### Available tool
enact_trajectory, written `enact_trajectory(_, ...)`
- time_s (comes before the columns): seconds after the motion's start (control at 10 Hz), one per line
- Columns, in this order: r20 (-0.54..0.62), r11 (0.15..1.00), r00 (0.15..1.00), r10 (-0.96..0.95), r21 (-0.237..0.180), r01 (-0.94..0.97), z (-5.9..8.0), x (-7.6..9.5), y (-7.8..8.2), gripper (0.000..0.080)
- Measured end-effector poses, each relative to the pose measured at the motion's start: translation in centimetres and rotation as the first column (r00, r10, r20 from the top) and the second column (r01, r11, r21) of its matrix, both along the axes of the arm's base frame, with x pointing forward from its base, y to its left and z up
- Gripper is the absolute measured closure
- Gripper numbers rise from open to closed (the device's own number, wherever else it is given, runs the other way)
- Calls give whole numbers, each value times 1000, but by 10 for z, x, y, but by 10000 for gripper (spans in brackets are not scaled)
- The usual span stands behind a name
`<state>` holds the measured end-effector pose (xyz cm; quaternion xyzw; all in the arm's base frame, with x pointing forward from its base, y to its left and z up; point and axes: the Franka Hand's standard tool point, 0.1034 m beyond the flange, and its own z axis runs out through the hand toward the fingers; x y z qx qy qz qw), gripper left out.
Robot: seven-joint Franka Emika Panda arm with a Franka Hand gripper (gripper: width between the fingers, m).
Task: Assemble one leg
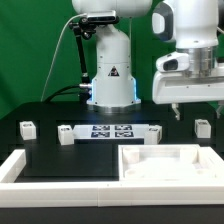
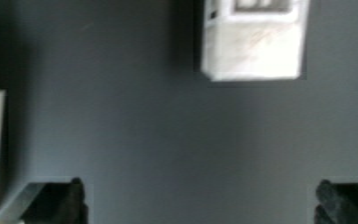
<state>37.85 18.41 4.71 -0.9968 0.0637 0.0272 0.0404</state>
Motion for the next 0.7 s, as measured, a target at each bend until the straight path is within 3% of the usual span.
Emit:
enact_trajectory(0.2, -140, 1000, 990, 13, -18, -15, 1, -6, 3, 150)
enact_trajectory(0.7, -485, 999, 873, 48, 4, -53, 1, -1, -4, 150)
